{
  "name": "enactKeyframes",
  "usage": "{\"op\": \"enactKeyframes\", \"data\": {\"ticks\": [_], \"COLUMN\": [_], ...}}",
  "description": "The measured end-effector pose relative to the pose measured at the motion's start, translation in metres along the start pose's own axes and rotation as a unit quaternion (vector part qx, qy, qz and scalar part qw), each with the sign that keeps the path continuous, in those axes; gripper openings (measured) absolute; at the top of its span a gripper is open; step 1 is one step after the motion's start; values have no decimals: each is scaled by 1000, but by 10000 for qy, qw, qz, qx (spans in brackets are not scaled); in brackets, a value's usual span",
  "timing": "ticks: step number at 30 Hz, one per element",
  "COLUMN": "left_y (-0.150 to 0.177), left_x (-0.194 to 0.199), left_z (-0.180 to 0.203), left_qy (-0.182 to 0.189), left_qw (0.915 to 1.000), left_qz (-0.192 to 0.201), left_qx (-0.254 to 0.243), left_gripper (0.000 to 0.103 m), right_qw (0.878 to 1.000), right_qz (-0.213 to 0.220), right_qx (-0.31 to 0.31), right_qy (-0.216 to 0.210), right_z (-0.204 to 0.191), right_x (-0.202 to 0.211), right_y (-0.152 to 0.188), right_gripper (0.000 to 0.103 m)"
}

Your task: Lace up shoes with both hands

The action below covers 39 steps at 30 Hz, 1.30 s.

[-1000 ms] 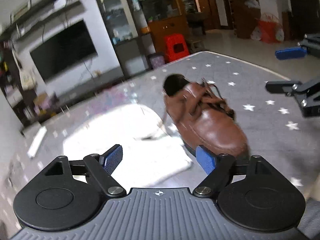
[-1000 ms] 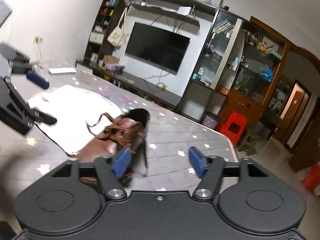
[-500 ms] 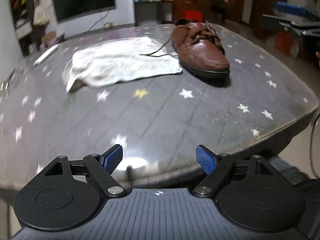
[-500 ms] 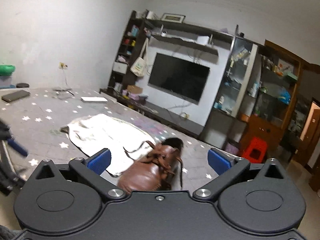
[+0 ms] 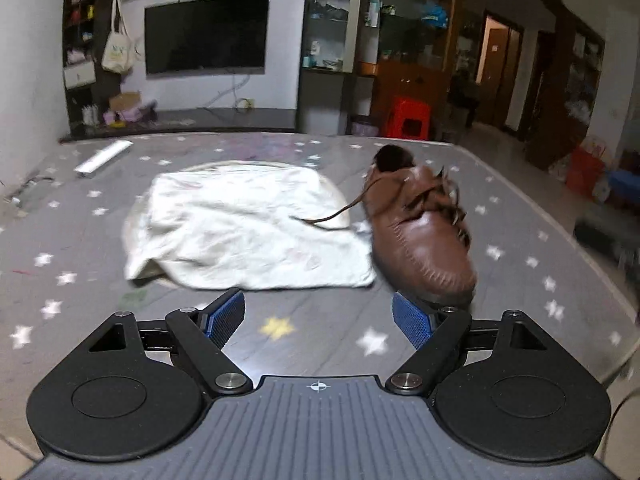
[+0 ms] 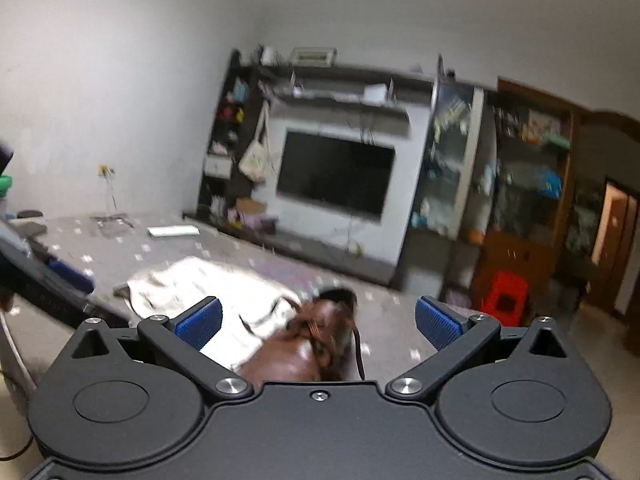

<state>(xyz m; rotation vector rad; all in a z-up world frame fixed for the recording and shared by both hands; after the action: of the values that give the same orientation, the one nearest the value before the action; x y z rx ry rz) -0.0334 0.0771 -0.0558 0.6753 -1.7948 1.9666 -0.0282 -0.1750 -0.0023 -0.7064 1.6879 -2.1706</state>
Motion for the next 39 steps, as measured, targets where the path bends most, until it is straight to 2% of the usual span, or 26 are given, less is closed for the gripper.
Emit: {"op": "enactKeyframes", "data": {"ticks": [5, 11, 14, 20, 27, 28, 29, 30, 33, 36, 39], "left_y": [-13, -23, -28, -46, -76, -79, -83, -86, -92, -92, -90], "left_x": [-28, -60, -70, -85, -93, -95, -96, -99, -107, -114, -116], "left_z": [14, 26, 31, 54, 87, 91, 94, 100, 111, 118, 123], "left_qy": [9, -161, -171, 91, 359, 405, 451, 499, 665, 795, 1014], "left_qw": [9997, 9988, 9984, 9971, 9905, 9891, 9874, 9842, 9759, 9657, 9543], "left_qz": [-221, -430, -493, -466, -247, -213, -178, -137, -94, -74, -50], "left_qx": [55, -138, -216, -594, -1303, -1401, -1505, -1693, -2077, -2471, -2811], "left_gripper": [82, 82, 82, 81, 50, 48, 42, 33, 22, 18, 13], "right_qw": [9996, 9985, 9961, 9932, 9885, 9877, 9869, 9861, 9841, 9833, 9820], "right_qz": [-227, -483, -696, -991, -1333, -1382, -1431, -1479, -1560, -1567, -1605], "right_qx": [-148, -264, -533, -609, -697, -710, -722, -735, -799, -819, -836], "right_qy": [64, 61, -25, -81, -146, -155, -164, -173, -296, -429, -545], "right_z": [9, 12, 17, 8, -1, -3, -4, -6, 4, -4, -10], "right_x": [-17, -54, -67, -83, -101, -103, -106, -108, -112, -111, -113], "right_y": [10, 23, 30, 42, 57, 59, 61, 63, 54, 53, 54], "right_gripper": [103, 103, 103, 103, 103, 103, 103, 103, 103, 98, 97]}}
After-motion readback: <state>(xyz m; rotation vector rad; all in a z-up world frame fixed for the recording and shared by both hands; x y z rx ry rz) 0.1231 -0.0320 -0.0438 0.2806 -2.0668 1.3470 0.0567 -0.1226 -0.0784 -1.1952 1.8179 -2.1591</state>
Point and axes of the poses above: each gripper's, at about its wrist camera, not at the fingertips, and x roughly against the way its jaws point, z to its right, y to its underside, the point moved 9 cm from there along -x, roughly the way its jaws point, and after that the axes turned 5 degrees about -y, right-handed, at the moved point
